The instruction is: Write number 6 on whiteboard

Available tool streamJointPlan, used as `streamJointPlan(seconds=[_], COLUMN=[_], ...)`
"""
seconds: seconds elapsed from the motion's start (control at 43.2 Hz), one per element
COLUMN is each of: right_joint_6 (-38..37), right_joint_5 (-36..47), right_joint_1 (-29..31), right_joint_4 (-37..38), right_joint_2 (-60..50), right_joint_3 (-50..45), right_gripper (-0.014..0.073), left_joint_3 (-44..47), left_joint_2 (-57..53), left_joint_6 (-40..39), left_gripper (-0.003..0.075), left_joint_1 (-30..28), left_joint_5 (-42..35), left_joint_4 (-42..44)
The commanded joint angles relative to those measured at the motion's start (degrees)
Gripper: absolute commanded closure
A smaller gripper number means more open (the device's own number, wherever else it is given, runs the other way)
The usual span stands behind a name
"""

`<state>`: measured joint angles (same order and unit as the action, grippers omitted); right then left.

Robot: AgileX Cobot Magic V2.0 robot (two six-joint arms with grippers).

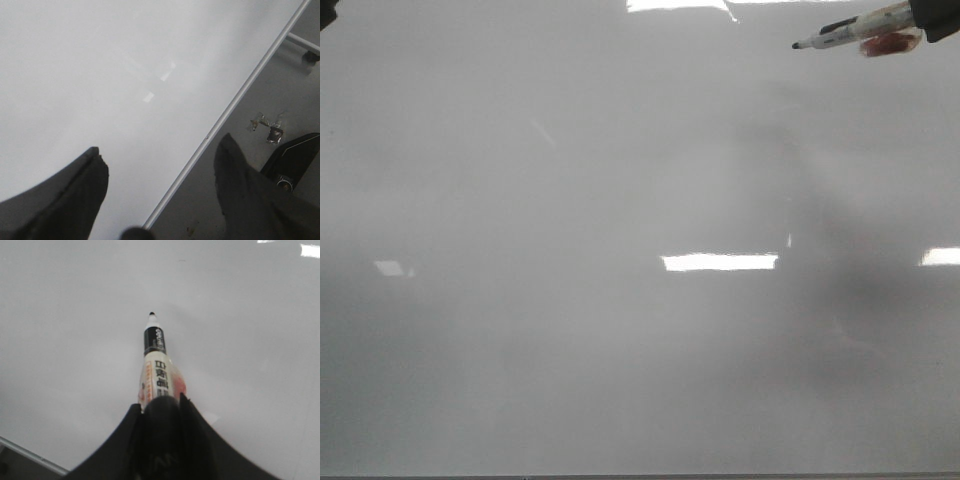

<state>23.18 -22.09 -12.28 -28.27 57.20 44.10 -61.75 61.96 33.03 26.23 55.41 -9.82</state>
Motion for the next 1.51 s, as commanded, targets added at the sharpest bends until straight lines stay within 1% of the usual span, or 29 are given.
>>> streamJointPlan(seconds=[0.0, 0.208, 0.324, 0.556, 0.857, 0.926, 0.996, 1.135, 1.227, 1.297, 1.366, 1.482], right_joint_6=[0.7, 0.7, 0.9, 1.8, 2.3, 2.3, 2.4, 5.1, 5.7, 5.5, 5.5, 5.5], right_joint_5=[6.8, 6.4, 3.2, 2.7, 7.9, 8.0, 6.2, -2.8, -7.6, -8.1, -6.4, -3.6], right_joint_1=[0.3, 0.2, 0.2, 0.2, 0.3, 0.3, 0.2, -0.2, 0.7, 2.7, 4.3, 4.0], right_joint_4=[-2.2, -3.2, -3.4, -3.5, -3.5, -3.5, -3.5, -3.5, -0.8, -0.4, -0.5, -1.8], right_joint_2=[1.2, 5.6, 7.0, 9.3, 10.0, 11.2, 13.2, 16.7, 16.7, 15.6, 14.3, 14.2], right_joint_3=[1.8, 5.5, 8.2, 9.0, 9.8, 9.8, 9.8, 9.8, 9.9, 9.9, 9.9, 11.2], right_gripper=[0.0660, 0.0660, 0.0660, 0.0660, 0.0660, 0.0660, 0.0660, 0.0660, 0.0660, 0.0660, 0.0660, 0.0660], left_joint_3=[-1.5, -1.5, -1.5, -1.5, -1.5, -1.5, -1.5, -1.5, -1.5, -1.5, -1.5, -1.5], left_joint_2=[-1.1, -1.1, -1.1, -1.1, -1.1, -1.1, -1.1, -1.1, -1.1, -1.1, -1.1, -1.1], left_joint_6=[-0.6, -0.6, -0.6, -0.6, -0.6, -0.6, -0.6, -0.6, -0.6, -0.6, -0.6, -0.6], left_gripper=[0.0272, 0.0282, 0.0282, 0.0282, 0.0282, 0.0282, 0.0282, 0.0282, 0.0282, 0.0282, 0.0282, 0.0282], left_joint_1=[-0.2, -0.2, -0.2, -0.2, -0.2, -0.2, -0.2, -0.2, -0.2, -0.2, -0.2, -0.2], left_joint_5=[-4.5, -5.8, -5.8, -5.8, -5.9, -6.1, -6.3, -6.3, -6.3, -6.3, -6.3, -6.3], left_joint_4=[-1.1, -1.1, -1.1, -1.1, -1.1, -1.1, -1.1, -1.1, -1.1, -1.1, -1.1, -1.1])
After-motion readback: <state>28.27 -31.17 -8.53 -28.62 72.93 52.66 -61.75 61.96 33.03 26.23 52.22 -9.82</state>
